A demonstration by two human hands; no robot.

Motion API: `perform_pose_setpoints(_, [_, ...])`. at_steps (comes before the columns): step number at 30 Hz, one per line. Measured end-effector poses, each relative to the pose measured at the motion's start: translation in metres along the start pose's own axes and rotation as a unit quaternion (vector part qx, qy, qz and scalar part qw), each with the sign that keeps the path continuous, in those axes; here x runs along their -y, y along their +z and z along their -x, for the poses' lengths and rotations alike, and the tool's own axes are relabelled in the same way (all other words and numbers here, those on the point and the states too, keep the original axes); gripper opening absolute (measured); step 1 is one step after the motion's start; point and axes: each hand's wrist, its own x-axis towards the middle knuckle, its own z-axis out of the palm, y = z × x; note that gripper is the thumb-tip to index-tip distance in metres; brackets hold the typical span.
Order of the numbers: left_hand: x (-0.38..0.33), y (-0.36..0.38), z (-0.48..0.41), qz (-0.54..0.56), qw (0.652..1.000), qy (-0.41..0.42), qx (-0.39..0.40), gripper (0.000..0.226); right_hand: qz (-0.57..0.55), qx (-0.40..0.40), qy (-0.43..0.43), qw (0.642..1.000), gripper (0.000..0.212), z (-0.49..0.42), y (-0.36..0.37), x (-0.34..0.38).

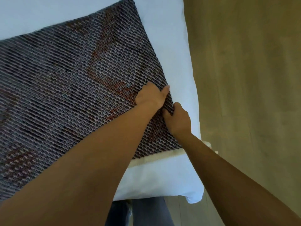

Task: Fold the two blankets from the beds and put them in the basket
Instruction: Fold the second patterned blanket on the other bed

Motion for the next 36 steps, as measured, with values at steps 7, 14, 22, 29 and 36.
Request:
perform_pose_setpoints(7, [-0.016,-0.030,-0.014,0.010,0.999,0.028,-0.029,0.024,0.002,-0.064,-0.076,0.995,0.021,0.040,0.027,0.030])
perform_pose_setpoints(14, [0.048,-0.072,-0.001,0.121,0.984,-0.013,-0.126,0.023,0.076,-0.038,-0.122,0.989,0.021,0.081,0.049,0.037])
perform_pose_setpoints(22, [0.174,-0.134,0.031,0.219,0.957,-0.051,-0.184,0.040,0.139,0.103,-0.270,0.947,0.028,0.149,0.131,0.124])
perform_pose_setpoints(29, [0.341,-0.195,0.063,0.234,0.940,-0.085,-0.232,0.039,0.127,0.158,-0.306,0.930,0.024,0.217,0.249,0.205])
perform_pose_setpoints(36, [0.522,-0.228,0.085,0.255,0.914,-0.148,-0.277,0.026,0.108,0.222,-0.294,0.923,0.014,0.294,0.389,0.266])
